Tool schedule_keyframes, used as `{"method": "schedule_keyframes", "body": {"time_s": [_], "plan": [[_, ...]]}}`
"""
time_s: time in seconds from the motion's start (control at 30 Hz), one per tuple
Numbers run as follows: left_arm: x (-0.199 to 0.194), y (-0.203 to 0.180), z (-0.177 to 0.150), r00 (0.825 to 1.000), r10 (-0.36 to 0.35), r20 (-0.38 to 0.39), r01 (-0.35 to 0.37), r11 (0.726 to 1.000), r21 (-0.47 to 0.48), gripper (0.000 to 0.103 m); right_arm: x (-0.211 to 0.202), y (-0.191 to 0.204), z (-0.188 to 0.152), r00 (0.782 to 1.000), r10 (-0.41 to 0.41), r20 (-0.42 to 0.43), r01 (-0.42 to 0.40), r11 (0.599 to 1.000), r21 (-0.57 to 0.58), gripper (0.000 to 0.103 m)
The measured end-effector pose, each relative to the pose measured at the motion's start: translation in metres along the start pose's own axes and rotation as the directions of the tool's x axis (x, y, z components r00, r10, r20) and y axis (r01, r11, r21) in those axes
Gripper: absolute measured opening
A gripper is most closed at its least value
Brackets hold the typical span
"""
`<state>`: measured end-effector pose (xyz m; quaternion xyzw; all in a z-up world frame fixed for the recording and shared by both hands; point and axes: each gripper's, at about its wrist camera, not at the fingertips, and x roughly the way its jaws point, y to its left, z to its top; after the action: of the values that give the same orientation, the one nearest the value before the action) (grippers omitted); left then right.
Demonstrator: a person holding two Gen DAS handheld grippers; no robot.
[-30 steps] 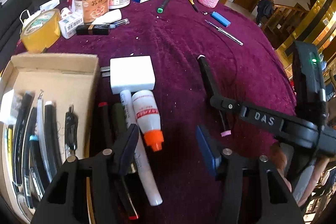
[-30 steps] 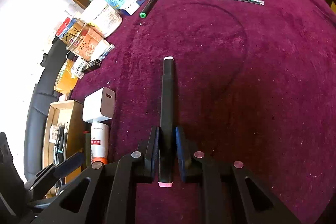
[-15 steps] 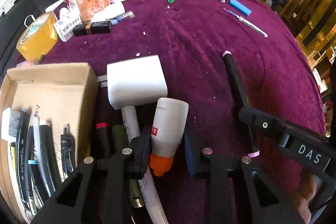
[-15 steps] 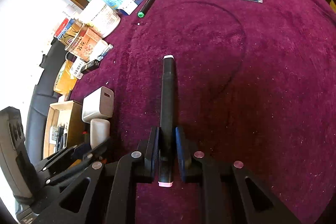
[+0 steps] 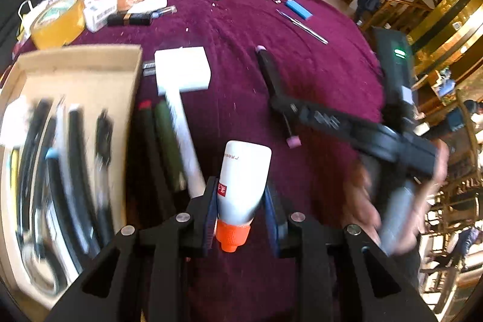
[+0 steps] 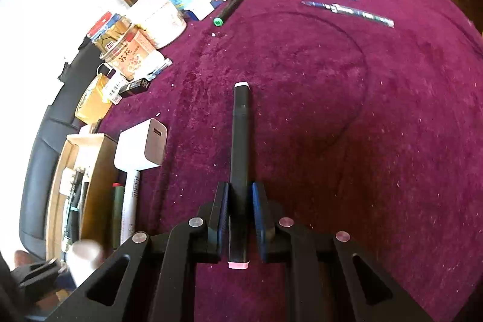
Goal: Organize rigid objects
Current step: 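Carry the pink-capped marker and glue bottle into the tray and open both tools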
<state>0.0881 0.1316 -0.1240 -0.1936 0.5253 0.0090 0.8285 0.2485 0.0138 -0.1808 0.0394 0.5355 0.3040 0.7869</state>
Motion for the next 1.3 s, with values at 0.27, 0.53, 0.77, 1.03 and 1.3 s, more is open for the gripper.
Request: {"method": "schedule_keyframes", "body": {"time_s": [0.27, 0.53, 0.77, 1.03, 1.3], "plan": [[-0.051, 0.011, -0.045, 0.996, -0.082, 0.041, 0.082, 0.997, 0.005, 0.027, -0.027, 0.009, -0.037, 0.999, 0.027, 0.037, -0.029, 0.997, 0.073, 0.015], [-0.073, 0.026, -0.07, 0.995, -0.089, 0.053, 0.089, 0.996, 0.006, 0.027, -0.087, 0.057, -0.114, 0.98, 0.156, 0.125, -0.171, 0.978, 0.119, 0.015], [-0.101, 0.047, -0.095, 0.991, -0.089, 0.103, 0.09, 0.996, -0.013, 0.027, -0.102, 0.106, -0.152, 0.977, 0.176, 0.121, -0.182, 0.982, 0.043, 0.015], [-0.125, 0.082, -0.117, 0.986, -0.072, 0.153, 0.082, 0.995, -0.062, 0.027, -0.105, 0.145, -0.174, 0.967, 0.225, 0.117, -0.225, 0.974, -0.012, 0.015], [-0.138, 0.103, -0.122, 0.98, -0.075, 0.185, 0.096, 0.99, -0.104, 0.027, -0.108, 0.176, -0.181, 0.968, 0.228, 0.106, -0.219, 0.972, -0.088, 0.016]]}}
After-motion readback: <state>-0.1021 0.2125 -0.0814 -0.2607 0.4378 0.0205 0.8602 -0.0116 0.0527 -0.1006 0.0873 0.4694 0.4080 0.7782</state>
